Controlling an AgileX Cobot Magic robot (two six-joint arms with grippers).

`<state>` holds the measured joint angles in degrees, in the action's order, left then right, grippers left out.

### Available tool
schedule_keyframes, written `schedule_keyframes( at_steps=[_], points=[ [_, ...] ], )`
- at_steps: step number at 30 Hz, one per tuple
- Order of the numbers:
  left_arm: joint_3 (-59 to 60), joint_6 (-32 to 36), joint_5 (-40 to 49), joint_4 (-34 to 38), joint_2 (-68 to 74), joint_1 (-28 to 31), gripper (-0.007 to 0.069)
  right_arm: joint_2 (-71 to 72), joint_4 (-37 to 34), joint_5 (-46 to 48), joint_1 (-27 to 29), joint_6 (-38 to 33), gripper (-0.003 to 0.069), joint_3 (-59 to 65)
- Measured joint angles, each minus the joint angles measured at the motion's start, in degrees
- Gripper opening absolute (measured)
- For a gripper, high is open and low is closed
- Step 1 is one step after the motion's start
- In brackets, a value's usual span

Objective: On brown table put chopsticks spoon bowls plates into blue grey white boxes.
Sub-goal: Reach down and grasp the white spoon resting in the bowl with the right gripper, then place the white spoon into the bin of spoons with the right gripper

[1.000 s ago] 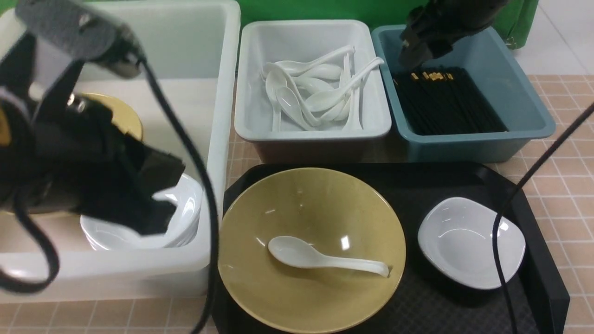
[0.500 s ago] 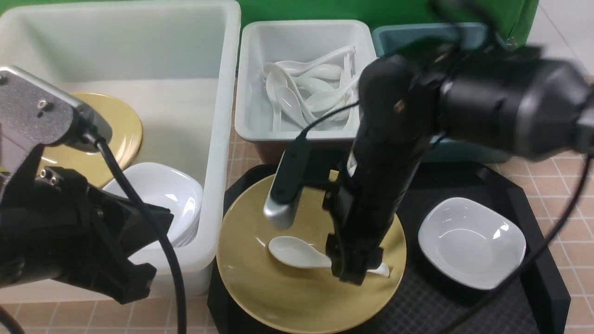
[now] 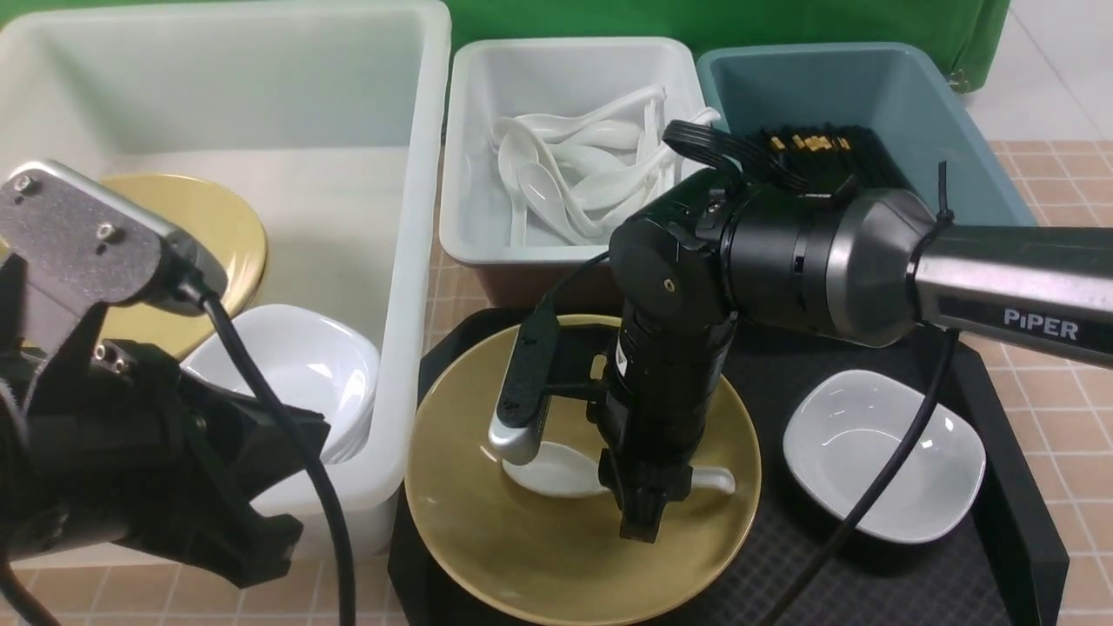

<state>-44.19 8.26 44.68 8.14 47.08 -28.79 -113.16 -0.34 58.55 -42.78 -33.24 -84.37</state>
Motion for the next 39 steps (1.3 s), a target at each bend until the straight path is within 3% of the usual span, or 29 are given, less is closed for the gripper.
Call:
schedule_keyframes(
  at_steps=[1,2,9,12,18,23,26,28,29,31,34,37,39],
  points=[
    [0.00,0.00,-0.72,0.00,0.00,0.00,-0.0011,0.00,0.34,0.87,0.00,0.00,0.0203,-0.06],
    [0.00,0.05,-1.03,0.00,0.00,0.00,-0.0011,0.00,0.01,1.75,0.00,0.00,0.0158,-0.27],
    [0.00,-3.20,-3.27,-4.46,1.68,0.00,-0.0011,0.90,0.34,8.20,0.58,1.53,0.0167,-8.15],
    [-1.02,-8.26,-4.74,-9.67,5.83,0.61,-0.0011,2.91,0.34,7.04,3.42,5.06,0.0167,-15.48],
    [-10.46,-9.02,-6.27,-11.00,14.94,7.45,-0.0011,1.27,0.88,-7.52,9.62,19.40,0.0167,-26.18],
    [-16.77,-3.07,-6.27,-4.98,19.88,11.18,-0.0011,-5.62,0.81,-19.33,12.81,27.07,0.0167,-29.61],
    [-17.39,-0.93,-6.43,-1.43,20.68,11.24,-0.0011,-9.92,0.81,-21.25,14.99,30.60,0.0178,-31.31],
    [-17.39,-0.09,-6.37,0.87,20.72,11.24,-0.0011,-12.15,0.34,-19.73,17.24,32.93,0.0258,-33.42],
    [-17.39,-0.08,-6.37,1.03,20.72,11.24,-0.0011,-12.20,0.34,-19.42,17.24,33.24,0.0258,-33.42],
    [-18.08,0.69,-6.16,2.69,20.97,11.24,-0.0011,-11.98,-0.85,-14.25,18.68,33.56,0.0400,-36.96],
    [-21.43,2.08,-3.43,5.42,23.08,11.24,-0.0011,-10.19,-1.71,-3.28,19.09,30.24,0.0537,-42.35],
    [-29.03,6.38,3.52,8.69,28.58,11.24,-0.0011,-6.99,-2.23,8.45,18.61,23.32,0.0606,-48.06],
    [-33.84,9.71,8.09,10.40,33.26,11.24,-0.0011,-4.07,-2.61,11.75,18.39,21.00,0.0608,-48.70]
  ],
)
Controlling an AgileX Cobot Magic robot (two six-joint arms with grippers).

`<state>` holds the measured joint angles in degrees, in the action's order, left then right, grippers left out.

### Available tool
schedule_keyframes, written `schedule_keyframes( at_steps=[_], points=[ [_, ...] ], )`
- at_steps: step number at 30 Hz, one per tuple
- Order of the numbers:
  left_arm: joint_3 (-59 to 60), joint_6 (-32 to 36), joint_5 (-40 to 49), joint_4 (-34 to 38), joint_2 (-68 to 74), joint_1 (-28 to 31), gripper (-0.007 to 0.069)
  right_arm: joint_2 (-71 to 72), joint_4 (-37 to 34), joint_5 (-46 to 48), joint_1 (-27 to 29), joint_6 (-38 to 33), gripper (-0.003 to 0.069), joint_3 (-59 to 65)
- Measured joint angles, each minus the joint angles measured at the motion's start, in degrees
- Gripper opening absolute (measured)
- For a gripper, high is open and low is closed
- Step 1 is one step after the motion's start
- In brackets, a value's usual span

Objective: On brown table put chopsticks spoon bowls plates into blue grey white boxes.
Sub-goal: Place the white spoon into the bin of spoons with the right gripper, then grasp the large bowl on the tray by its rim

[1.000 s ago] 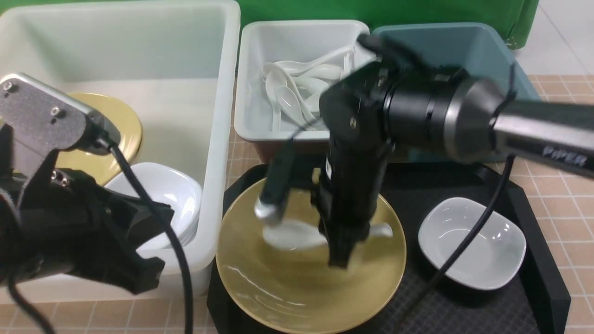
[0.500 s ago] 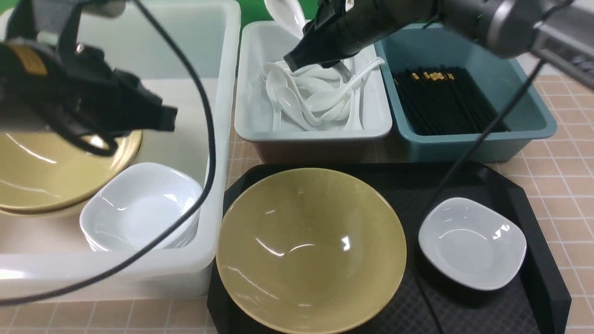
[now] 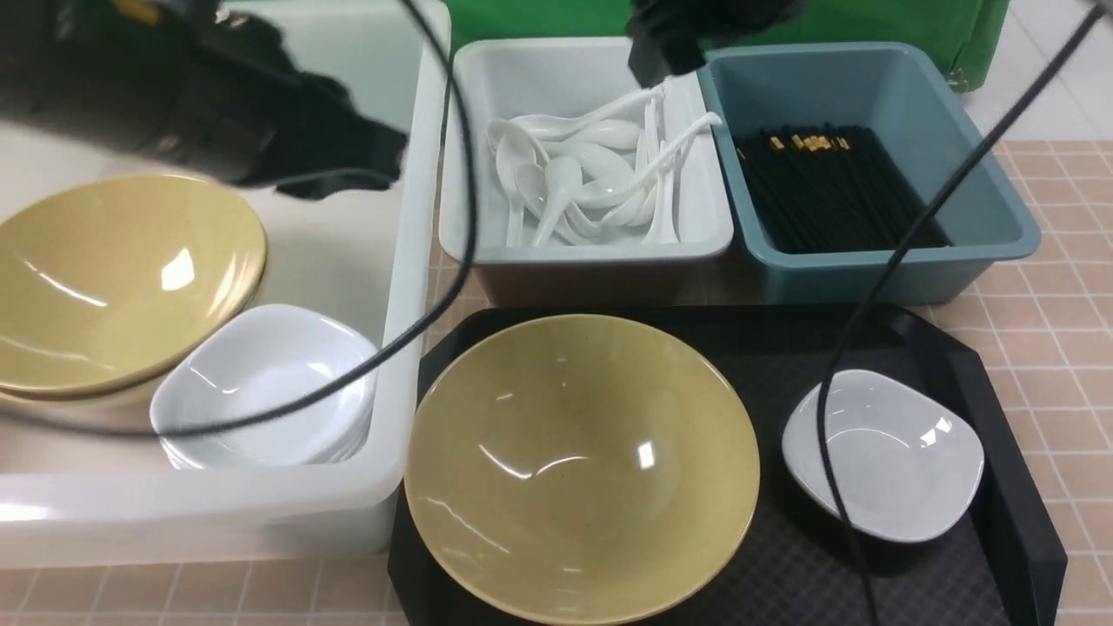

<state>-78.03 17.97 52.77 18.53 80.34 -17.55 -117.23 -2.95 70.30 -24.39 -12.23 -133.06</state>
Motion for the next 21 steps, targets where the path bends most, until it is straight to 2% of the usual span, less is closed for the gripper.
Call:
schedule_keyframes(
  at_steps=[1,4,6,8,10,15,19,21],
  points=[
    [-0.51,0.86,0.54,0.45,0.49,0.00,-0.0011,0.73,-0.01,0.15,-0.08,-0.13,0.0608,0.00],
    [-8.06,6.88,9.45,1.55,8.11,-2.22,0.0014,9.08,-0.50,1.29,-0.69,-1.15,0.0573,4.84],
    [-10.17,7.47,12.23,0.97,10.72,-4.04,0.0045,13.02,-0.77,1.34,-1.09,-1.38,0.0547,9.32],
    [-11.87,7.01,14.52,0.12,13.29,-7.01,0.0110,18.97,-1.09,1.43,-1.78,-2.03,0.0523,15.59],
    [-13.42,5.97,16.04,-1.40,16.48,-10.28,0.0211,24.87,-1.52,1.68,-2.62,-3.22,0.0493,24.21],
    [-14.23,5.68,13.17,-9.57,21.76,-15.94,0.0454,36.35,-1.86,2.02,-2.95,-3.76,0.0437,41.61],
    [-14.23,5.68,9.83,-17.70,25.45,-17.87,0.0566,42.14,-1.74,1.35,-2.95,-4.04,0.0407,50.25],
    [-14.23,5.68,8.90,-19.55,26.75,-17.98,0.0578,43.85,-1.74,0.86,-2.95,-3.87,0.0398,52.37]
  ],
)
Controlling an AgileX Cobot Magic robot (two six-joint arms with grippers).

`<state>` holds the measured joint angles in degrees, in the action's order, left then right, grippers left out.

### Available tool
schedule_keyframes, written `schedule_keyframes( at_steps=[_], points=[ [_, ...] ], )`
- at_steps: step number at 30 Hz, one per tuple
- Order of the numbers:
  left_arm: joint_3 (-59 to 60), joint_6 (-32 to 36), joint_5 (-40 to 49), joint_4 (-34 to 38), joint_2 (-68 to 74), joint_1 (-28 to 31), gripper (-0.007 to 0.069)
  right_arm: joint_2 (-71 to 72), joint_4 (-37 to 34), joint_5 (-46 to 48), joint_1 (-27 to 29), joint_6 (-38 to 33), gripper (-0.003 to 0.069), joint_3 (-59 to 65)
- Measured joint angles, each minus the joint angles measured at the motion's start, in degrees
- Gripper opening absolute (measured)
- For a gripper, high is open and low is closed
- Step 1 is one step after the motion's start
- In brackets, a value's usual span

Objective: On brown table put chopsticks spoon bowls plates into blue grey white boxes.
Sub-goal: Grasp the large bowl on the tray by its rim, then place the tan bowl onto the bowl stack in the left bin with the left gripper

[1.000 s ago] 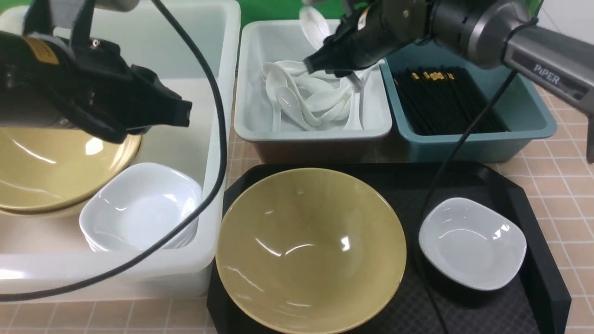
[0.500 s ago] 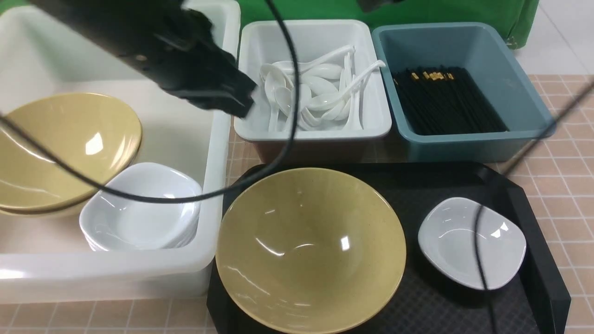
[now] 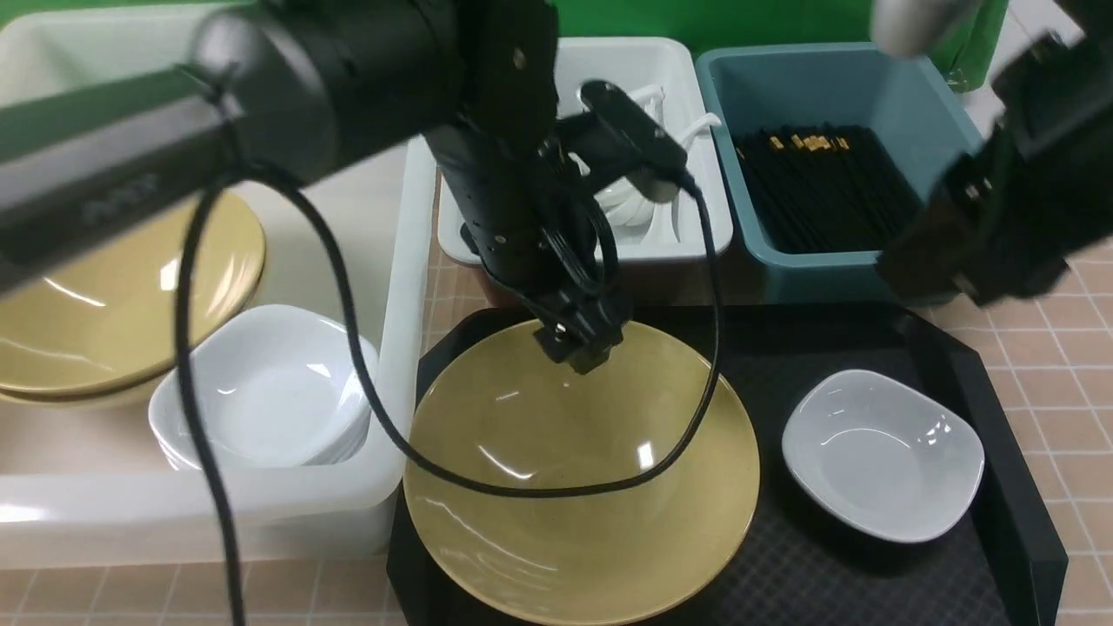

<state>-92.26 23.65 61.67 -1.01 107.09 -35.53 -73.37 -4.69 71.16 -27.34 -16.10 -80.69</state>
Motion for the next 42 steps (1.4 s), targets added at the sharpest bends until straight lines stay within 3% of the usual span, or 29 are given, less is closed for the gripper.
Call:
schedule_keyframes(
  at_steps=[5,17,19,21,25,26,29,30,31,37,42],
  points=[
    [0.00,-0.71,-2.48,-2.42,3.41,0.00,0.0576,1.39,0.00,-1.24,0.00,0.63,0.0386,1.69],
    [0.00,-2.74,-5.64,-3.33,9.03,0.41,0.0485,1.46,0.05,-3.32,0.00,0.97,0.0383,2.07],
    [0.00,-3.29,-5.38,-2.48,9.15,0.41,0.0460,1.46,0.05,-3.36,0.00,0.97,0.0383,2.12],
    [-0.02,-3.67,-4.34,0.20,9.29,0.49,0.0360,1.46,0.05,-3.55,0.00,0.50,0.0370,2.12],
    [-0.14,-3.43,-1.56,4.79,9.12,0.85,0.0177,1.46,0.05,-4.01,0.00,-0.76,0.0307,2.12],
    [-0.14,-4.22,-1.20,7.17,8.96,0.84,0.0114,1.46,0.05,-4.14,0.00,-1.34,0.0257,2.12],
    [-0.32,-5.88,-0.21,9.76,7.14,0.66,0.0068,1.46,-0.01,-4.02,0.00,-2.36,0.0104,1.02],
    [-0.32,-6.00,0.02,9.85,6.98,0.66,0.0060,1.46,-0.01,-4.02,0.00,-2.41,0.0104,1.02],
    [-0.32,-6.89,0.75,9.94,5.26,0.59,0.0036,1.46,-0.01,-4.02,0.00,-2.84,0.0051,-0.36],
    [-0.06,-7.81,0.83,9.76,-3.90,3.38,0.0008,1.46,-1.73,-4.02,-2.90,-5.21,0.0038,-5.68],
    [3.08,-6.41,1.11,19.14,-16.34,12.74,0.0008,0.65,-2.58,-4.02,-11.68,-5.37,0.0038,-10.48]
  ],
)
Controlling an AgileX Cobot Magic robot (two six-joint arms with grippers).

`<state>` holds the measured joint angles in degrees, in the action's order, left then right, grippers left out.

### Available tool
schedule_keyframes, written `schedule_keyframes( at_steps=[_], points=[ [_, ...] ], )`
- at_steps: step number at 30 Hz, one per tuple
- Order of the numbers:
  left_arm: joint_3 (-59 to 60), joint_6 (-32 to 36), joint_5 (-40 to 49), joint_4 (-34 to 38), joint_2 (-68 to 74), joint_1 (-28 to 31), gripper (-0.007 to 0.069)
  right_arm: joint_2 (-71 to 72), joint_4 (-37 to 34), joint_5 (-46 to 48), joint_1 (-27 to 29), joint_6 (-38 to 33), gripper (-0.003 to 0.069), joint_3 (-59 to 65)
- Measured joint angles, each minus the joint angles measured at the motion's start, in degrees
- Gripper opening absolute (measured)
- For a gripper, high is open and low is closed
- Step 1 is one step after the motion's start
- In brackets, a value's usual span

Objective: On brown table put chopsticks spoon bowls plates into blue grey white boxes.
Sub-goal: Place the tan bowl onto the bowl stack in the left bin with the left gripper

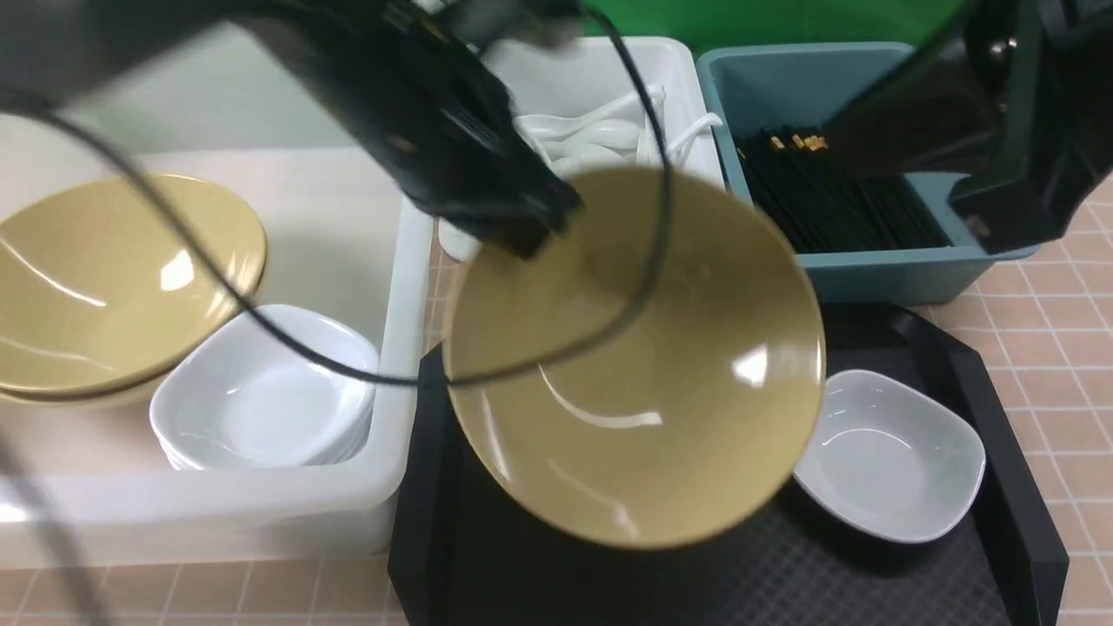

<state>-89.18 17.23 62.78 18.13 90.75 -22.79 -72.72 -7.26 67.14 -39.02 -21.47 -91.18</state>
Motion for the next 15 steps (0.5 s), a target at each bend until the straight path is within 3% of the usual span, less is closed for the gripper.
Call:
schedule_keyframes(
  at_steps=[5,11,15],
  points=[
    [7.38,1.62,-1.09,10.28,-12.12,13.60,0.0007,-3.09,0.00,-0.57,-7.17,-0.62,0.0038,-4.38],
    [17.64,4.51,-3.80,20.52,-21.11,43.64,0.0007,-8.88,0.00,-1.02,-13.22,-3.01,0.0038,-10.11],
    [20.75,7.49,-7.20,26.42,-19.20,57.73,0.0007,-11.41,0.05,-1.08,-14.33,-4.28,0.0038,-11.40]
  ],
)
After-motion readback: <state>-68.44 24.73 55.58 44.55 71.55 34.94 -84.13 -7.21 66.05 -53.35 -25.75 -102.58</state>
